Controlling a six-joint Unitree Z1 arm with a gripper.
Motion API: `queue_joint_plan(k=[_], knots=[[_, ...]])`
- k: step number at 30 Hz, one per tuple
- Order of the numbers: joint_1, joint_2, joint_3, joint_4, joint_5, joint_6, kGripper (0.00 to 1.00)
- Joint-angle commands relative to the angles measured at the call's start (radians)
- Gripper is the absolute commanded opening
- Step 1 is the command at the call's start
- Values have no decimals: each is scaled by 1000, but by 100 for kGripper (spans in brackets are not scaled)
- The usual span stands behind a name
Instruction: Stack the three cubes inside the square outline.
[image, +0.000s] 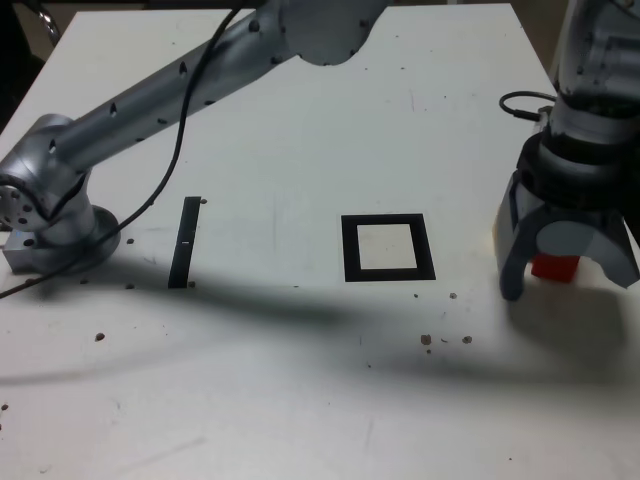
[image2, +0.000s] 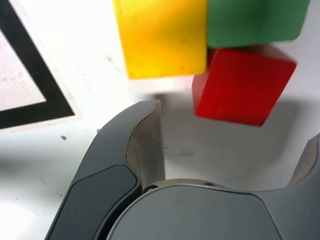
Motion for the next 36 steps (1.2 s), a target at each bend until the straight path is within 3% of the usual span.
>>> queue_joint_plan(k=[1,12,27,36], knots=[[10,10,-9,8,-2,6,96],[32,31,-34,9,-8,23,83],[33,41,-44,13,1,27,32],[32,37,-47,21,3,29,29]])
